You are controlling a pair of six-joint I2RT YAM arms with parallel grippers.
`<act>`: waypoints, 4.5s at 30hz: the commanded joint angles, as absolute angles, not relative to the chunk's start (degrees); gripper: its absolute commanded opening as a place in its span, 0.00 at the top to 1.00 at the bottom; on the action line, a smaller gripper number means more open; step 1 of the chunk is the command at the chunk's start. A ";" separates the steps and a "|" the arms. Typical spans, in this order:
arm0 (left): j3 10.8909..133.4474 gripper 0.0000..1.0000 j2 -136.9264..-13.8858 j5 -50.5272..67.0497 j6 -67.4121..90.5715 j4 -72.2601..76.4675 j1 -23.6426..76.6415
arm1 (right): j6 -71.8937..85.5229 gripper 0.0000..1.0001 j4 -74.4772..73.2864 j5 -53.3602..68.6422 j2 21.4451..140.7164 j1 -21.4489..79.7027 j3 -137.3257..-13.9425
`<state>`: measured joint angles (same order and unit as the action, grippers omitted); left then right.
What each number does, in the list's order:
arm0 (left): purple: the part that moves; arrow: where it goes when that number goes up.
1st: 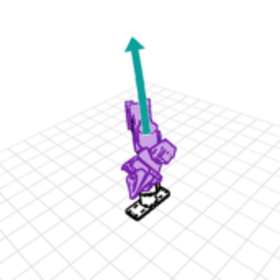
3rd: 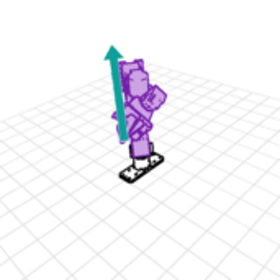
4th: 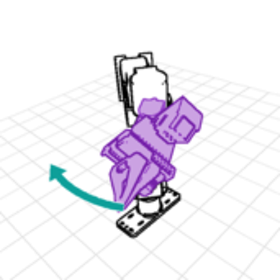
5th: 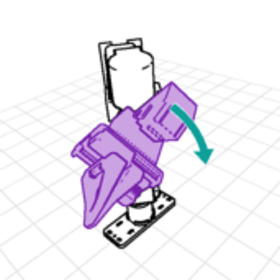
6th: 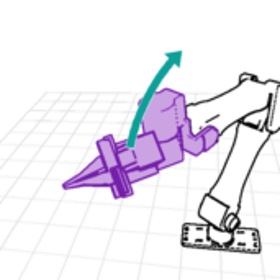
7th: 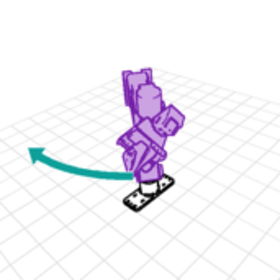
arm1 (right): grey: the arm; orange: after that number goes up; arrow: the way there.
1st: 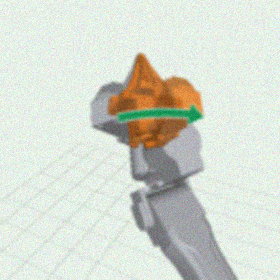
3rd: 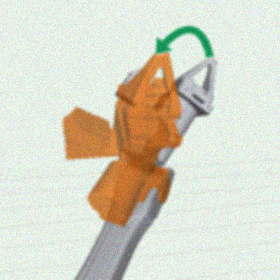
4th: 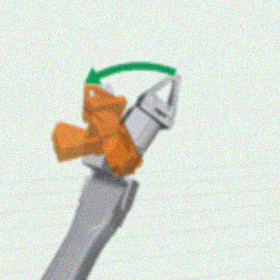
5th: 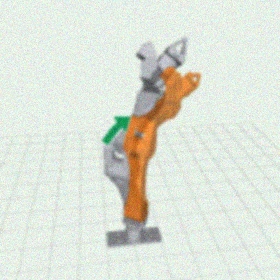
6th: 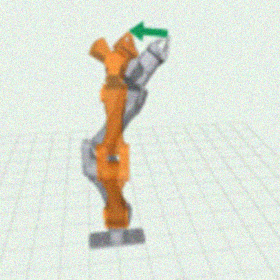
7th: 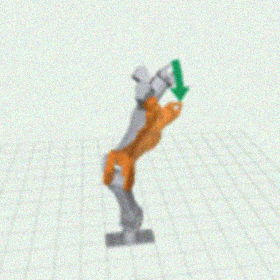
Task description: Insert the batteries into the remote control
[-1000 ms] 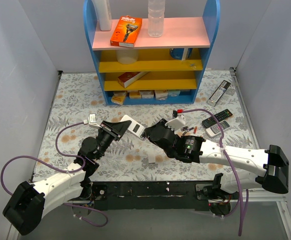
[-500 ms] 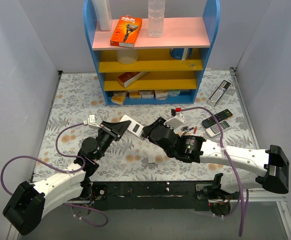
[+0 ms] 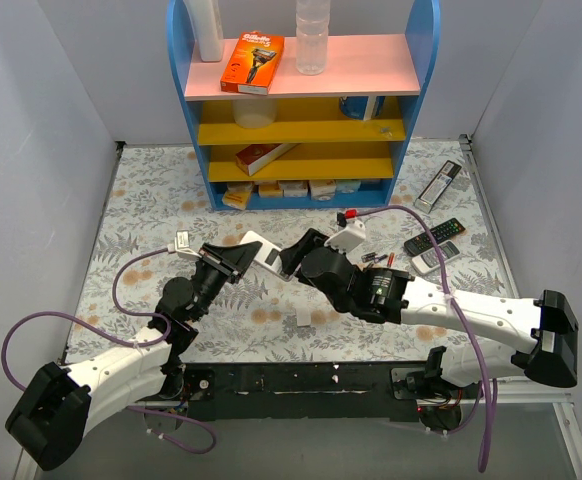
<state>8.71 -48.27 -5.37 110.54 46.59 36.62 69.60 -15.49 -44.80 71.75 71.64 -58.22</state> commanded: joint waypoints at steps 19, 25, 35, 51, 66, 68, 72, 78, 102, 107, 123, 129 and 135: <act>7.82 1.00 -47.02 -6.33 117.33 45.89 36.74 | 32.36 0.20 -13.53 -37.37 66.98 70.84 -65.04; 10.27 1.00 -46.76 -3.17 118.74 41.24 36.30 | 22.17 0.25 -22.31 -22.53 64.51 63.47 -68.72; 12.48 1.00 -47.81 -0.09 121.11 39.90 36.21 | 13.19 0.38 -36.91 1.56 71.27 55.46 -77.08; 13.54 1.00 -48.16 2.90 121.64 40.87 35.68 | 10.81 0.68 -39.03 6.15 75.67 54.23 -77.08; 13.89 1.00 -48.51 4.30 121.20 42.45 35.33 | 9.58 0.81 -38.50 8.35 77.34 53.88 -78.13; 13.89 1.00 -48.60 4.57 121.03 42.71 35.24 | 9.41 0.81 -38.50 8.61 77.87 53.88 -78.40; 14.06 1.00 -48.78 5.27 120.15 43.68 35.24 | 8.79 0.83 -39.02 8.96 78.57 53.88 -79.10; 14.15 1.00 -49.39 6.59 118.30 47.27 34.98 | 8.44 0.87 -39.81 9.93 80.07 53.79 -79.45; 16.26 1.00 -49.22 12.65 108.21 54.85 34.98 | 14.59 0.99 -44.39 7.12 86.92 53.53 -81.91; 16.97 1.00 -47.29 12.93 104.07 48.71 34.98 | 15.91 0.99 -42.89 6.33 87.27 53.61 -82.27; 15.56 1.00 -46.23 9.41 108.27 52.82 34.89 | 18.37 0.99 -40.87 7.74 89.82 54.49 -79.10; 16.61 1.00 -46.23 9.32 108.55 53.17 34.98 | 21.62 0.99 -41.31 -1.56 90.61 56.07 -77.52; 16.96 1.00 -46.67 9.49 109.25 53.96 34.98 | 22.85 0.99 -39.91 -8.61 91.14 58.44 -77.52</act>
<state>12.47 -48.64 5.69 101.56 38.15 34.17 21.28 -42.15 -0.78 88.44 57.19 -79.70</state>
